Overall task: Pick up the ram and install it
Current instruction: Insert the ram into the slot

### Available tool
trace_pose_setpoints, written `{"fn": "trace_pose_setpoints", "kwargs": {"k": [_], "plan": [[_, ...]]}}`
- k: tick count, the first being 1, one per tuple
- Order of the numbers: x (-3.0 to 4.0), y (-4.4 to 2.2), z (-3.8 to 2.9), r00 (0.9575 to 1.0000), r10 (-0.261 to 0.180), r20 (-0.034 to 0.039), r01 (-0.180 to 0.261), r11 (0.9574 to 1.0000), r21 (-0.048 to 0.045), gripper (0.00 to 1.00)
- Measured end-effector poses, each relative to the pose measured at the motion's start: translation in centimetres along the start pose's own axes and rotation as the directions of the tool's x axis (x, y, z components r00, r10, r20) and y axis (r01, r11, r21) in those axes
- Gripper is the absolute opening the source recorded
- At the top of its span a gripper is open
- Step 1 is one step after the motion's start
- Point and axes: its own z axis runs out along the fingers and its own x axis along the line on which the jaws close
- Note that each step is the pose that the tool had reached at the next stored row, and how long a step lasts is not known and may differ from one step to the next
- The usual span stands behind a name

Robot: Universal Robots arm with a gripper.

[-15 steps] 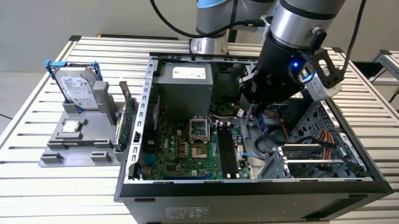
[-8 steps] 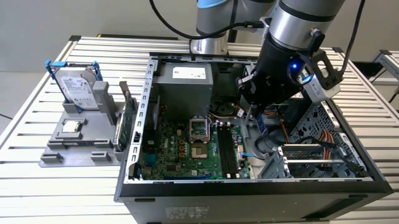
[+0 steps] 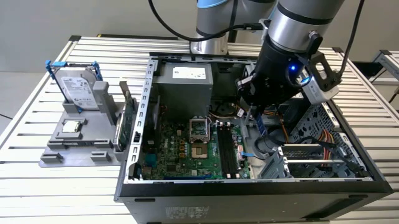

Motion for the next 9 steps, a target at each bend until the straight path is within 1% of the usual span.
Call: {"fn": "trace_pose_setpoints", "kwargs": {"k": [5,9], "plan": [[0.02,0.0,0.53,1.0,0.0,0.0013,0.0,1.0,-0.0001,0.0],[0.05,-0.01,0.71,1.0,0.0,0.0025,0.0,1.0,0.0001,0.0]]}}
